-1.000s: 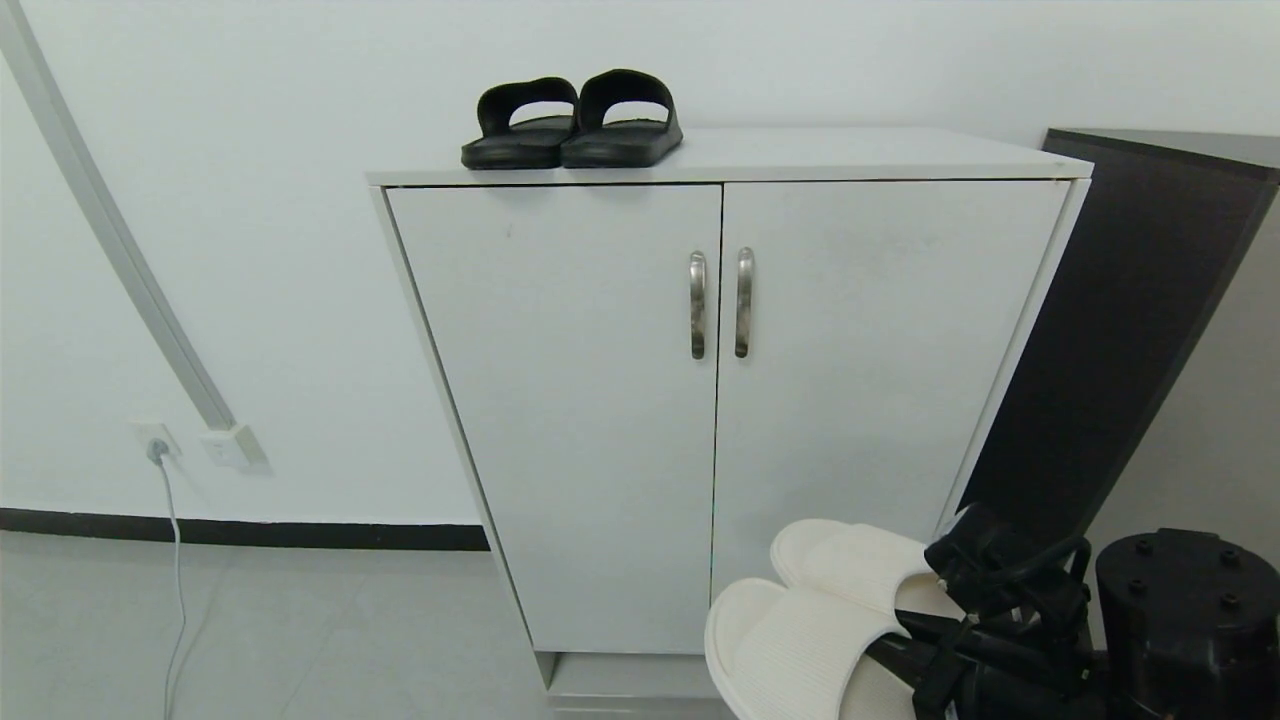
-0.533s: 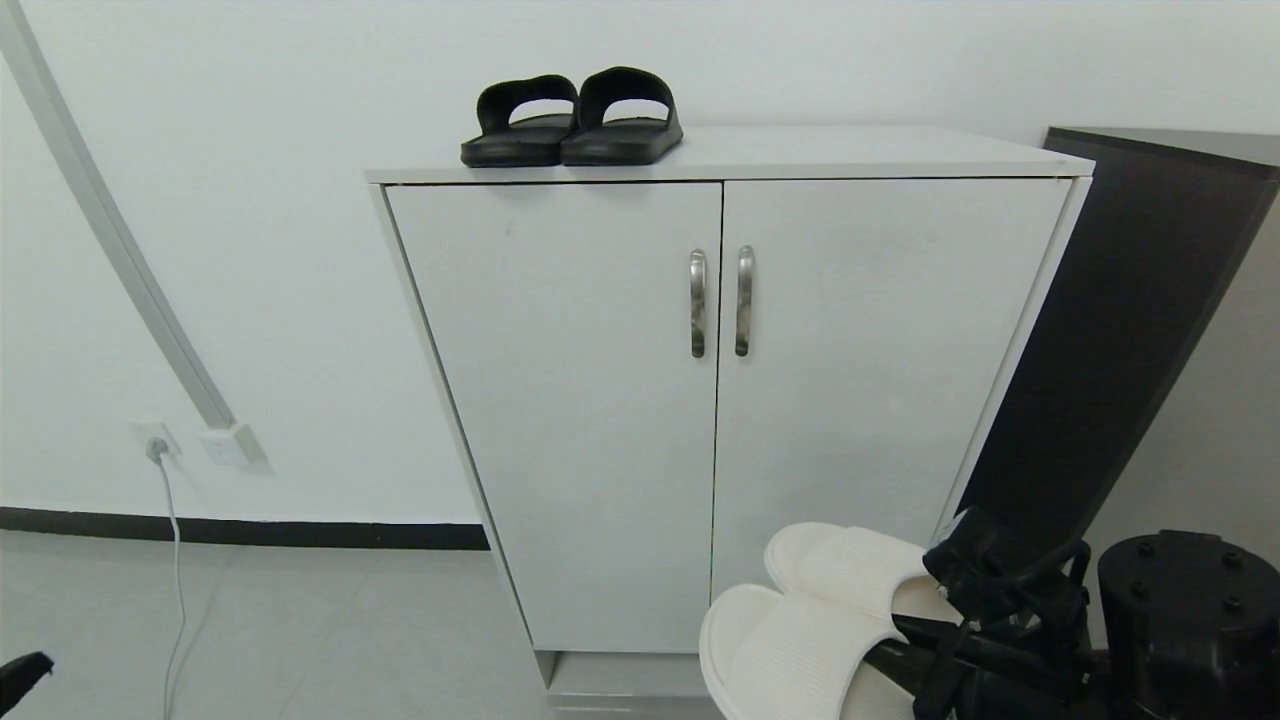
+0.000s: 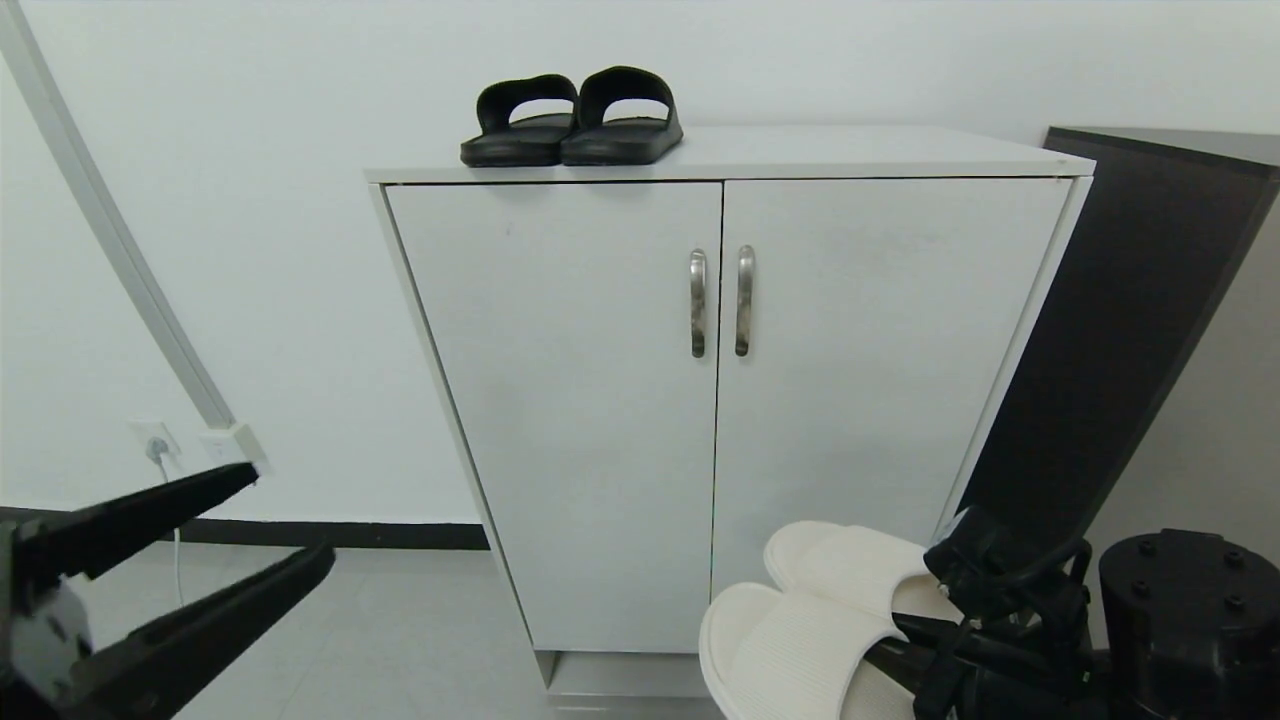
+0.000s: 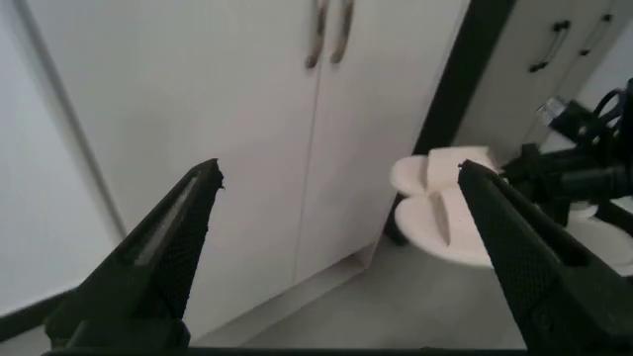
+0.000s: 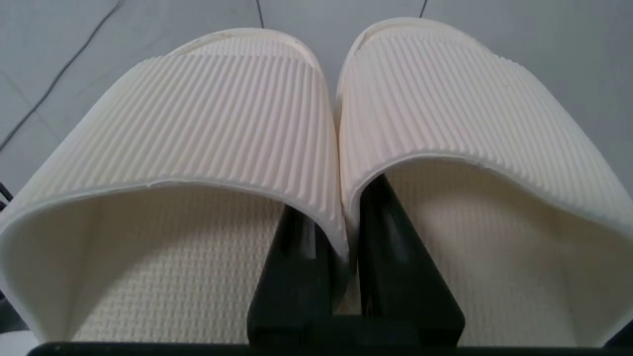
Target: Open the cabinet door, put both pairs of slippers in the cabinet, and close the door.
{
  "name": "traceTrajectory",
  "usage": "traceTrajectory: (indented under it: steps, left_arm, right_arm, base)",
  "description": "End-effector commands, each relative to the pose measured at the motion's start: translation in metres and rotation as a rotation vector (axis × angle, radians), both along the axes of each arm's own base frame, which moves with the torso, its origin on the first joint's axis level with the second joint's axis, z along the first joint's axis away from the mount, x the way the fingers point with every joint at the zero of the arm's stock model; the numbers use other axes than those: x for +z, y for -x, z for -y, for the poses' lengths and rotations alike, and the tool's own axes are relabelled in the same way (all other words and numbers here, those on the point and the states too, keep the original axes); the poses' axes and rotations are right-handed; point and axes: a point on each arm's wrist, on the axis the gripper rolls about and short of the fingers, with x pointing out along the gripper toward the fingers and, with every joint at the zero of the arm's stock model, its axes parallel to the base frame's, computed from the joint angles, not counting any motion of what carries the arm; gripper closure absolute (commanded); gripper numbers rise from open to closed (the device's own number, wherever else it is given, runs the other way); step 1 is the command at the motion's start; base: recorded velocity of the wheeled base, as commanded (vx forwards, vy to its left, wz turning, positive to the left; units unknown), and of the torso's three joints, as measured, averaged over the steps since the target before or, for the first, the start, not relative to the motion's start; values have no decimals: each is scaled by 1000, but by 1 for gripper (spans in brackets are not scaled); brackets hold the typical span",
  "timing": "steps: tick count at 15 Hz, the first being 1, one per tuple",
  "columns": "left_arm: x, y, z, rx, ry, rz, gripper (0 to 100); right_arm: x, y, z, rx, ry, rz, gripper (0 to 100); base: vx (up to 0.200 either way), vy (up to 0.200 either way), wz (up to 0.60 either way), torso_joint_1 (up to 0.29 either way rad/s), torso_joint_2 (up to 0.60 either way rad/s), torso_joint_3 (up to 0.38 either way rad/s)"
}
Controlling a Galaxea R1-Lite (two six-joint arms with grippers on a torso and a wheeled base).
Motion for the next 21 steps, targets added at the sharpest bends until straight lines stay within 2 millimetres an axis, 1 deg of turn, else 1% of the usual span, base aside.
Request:
traceTrajectory:
  steps: [1,4,6,8,9,10,11,13,15,17,18,21]
  left_arm:
    - [16,-55,36,-131,-7,-34,0]
    - [28,-81,75,-205,-13,-32,0]
    - [30,-97,102,-230,-10,-18,0]
    - [33,-111,124,-260,-7,-12,0]
    - [33,-115,130,-270,-6,-13,0]
    - [38,-120,137,-292,7,-6,0]
    - [41,-120,141,-313,20,-5,0]
    - [52,-126,151,-438,76,-22,0]
    - [53,-139,163,-503,95,-54,0]
    - [51,-164,183,-531,108,-97,0]
    - [51,-169,187,-545,115,-111,0]
    - [61,-185,197,-561,194,-167,0]
  right_arm:
    - [-2,0,-1,2,6,-6,100]
    - [-6,-2,-4,25,14,-25,100]
    - [-9,-2,-6,47,21,-35,100]
    - [-8,2,-8,62,22,-31,100]
    - [-8,4,-9,69,24,-31,100]
    - [-9,6,-11,85,24,-31,100]
    - [-9,6,-12,87,25,-30,100]
    - [-9,6,-11,82,22,-33,100]
    - [-8,6,-11,81,18,-28,100]
    - [-7,6,-11,81,10,-19,100]
    - [-7,6,-11,81,10,-19,100]
    - [-6,5,-11,78,10,-15,100]
  base:
    - [0,0,0,0,0,0]
    - [0,0,0,0,0,0]
    - [0,0,0,0,0,0]
    - [0,0,0,0,0,0]
    - [0,0,0,0,0,0]
    - [0,0,0,0,0,0]
    - [0,0,0,0,0,0]
    - [0,0,0,0,0,0]
    - [0,0,0,0,0,0]
    - [0,0,0,0,0,0]
    - [0,0,0,0,0,0]
    - [0,0,0,0,0,0]
